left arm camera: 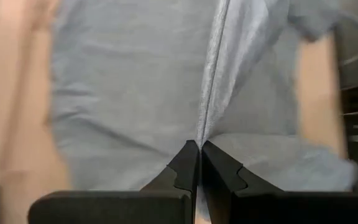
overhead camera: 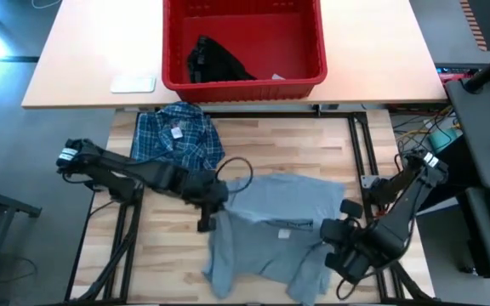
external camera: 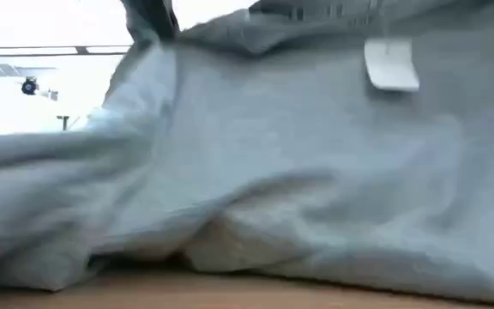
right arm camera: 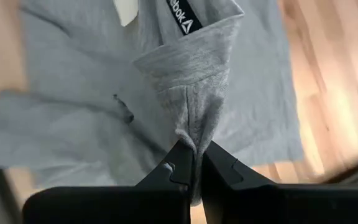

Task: Fold Laundry from Bin
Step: Fold the gray shirt

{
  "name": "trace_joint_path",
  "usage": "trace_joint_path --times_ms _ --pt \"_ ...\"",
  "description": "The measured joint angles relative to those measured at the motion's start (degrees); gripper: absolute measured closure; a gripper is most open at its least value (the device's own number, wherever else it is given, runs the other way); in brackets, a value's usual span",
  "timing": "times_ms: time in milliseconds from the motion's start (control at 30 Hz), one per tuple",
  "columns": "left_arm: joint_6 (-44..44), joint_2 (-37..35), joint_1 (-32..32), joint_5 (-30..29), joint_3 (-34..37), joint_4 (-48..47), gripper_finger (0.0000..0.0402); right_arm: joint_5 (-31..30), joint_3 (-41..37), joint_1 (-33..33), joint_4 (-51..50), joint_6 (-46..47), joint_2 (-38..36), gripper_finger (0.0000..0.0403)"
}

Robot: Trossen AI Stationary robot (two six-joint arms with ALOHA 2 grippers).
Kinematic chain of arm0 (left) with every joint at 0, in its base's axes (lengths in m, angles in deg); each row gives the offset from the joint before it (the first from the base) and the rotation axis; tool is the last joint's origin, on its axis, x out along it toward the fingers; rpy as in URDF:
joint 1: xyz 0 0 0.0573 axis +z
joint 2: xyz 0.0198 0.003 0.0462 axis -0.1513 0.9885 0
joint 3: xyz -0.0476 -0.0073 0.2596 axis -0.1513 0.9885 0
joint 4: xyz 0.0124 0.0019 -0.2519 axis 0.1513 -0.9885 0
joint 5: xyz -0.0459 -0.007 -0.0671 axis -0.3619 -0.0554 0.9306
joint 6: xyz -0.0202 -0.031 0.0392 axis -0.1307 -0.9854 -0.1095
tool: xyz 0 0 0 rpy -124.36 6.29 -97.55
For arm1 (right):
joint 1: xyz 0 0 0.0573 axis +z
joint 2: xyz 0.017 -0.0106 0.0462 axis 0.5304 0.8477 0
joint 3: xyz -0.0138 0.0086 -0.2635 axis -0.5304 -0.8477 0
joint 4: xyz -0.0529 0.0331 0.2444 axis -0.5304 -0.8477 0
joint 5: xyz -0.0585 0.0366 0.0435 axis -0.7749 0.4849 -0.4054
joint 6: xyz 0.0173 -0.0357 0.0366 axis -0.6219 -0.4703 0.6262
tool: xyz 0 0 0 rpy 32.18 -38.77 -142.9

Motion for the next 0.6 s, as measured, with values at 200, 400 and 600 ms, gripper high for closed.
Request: trace_joint_path --times_ms 200,400,600 --pt "7.1 -1.1 4.7 2.0 -0.4 -0.3 0.0401 -1.3 -0.8 -2.9 0.0 2.5 -0.3 0.0394" --pt "15.7 -1.0 9.1 0.4 -10.1 6.7 0.0402 -23.7 6.2 -6.9 0.5 -4.6 -1.2 0.0394" --pt "20.2 1.4 18.6 -7.0 -16.1 14.7 0.0402 -31.9 9.6 -16.0 -2.8 -16.5 -3.4 0.0394"
